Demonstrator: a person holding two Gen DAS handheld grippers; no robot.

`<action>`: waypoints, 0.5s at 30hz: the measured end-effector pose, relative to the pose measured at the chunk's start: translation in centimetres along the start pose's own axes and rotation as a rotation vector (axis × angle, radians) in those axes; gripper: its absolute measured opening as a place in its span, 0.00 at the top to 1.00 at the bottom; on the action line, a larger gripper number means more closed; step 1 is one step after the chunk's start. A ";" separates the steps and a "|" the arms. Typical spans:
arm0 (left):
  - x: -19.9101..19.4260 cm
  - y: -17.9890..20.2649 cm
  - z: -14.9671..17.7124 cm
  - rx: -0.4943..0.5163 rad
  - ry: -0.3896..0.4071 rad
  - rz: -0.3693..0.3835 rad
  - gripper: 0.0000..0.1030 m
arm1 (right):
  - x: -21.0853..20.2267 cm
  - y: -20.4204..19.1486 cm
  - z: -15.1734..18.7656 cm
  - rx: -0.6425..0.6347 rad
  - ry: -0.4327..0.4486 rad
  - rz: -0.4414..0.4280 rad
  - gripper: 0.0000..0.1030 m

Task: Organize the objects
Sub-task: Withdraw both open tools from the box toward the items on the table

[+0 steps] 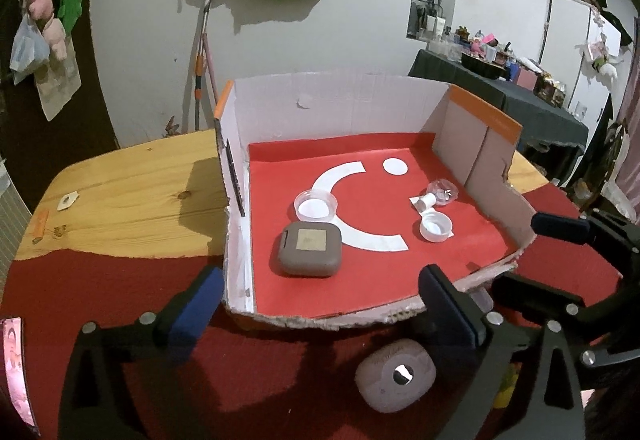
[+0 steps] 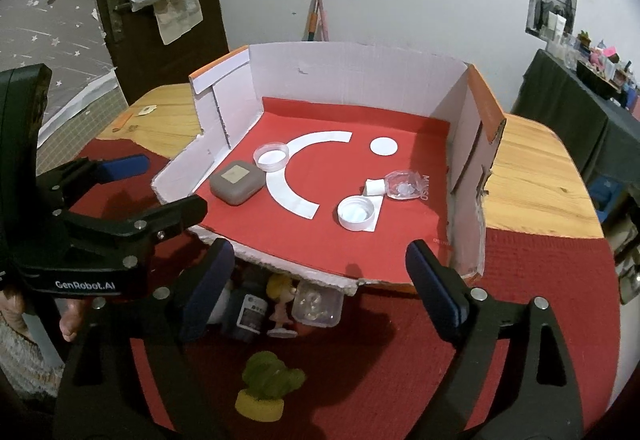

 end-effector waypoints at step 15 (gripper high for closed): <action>-2.0 0.8 2.0 0.042 0.025 -0.035 0.00 | -1.7 -0.7 1.6 0.006 0.028 -0.017 0.06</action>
Point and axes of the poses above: each gripper's, at about its wrist camera, not at the fingertips, and x roughly the way its jaws point, y to its right, z to its underside, the point moved 2 cm from there along x, roughly the way its jaws point, and after that the axes turned 15 degrees about -y, right-handed, at the moved point
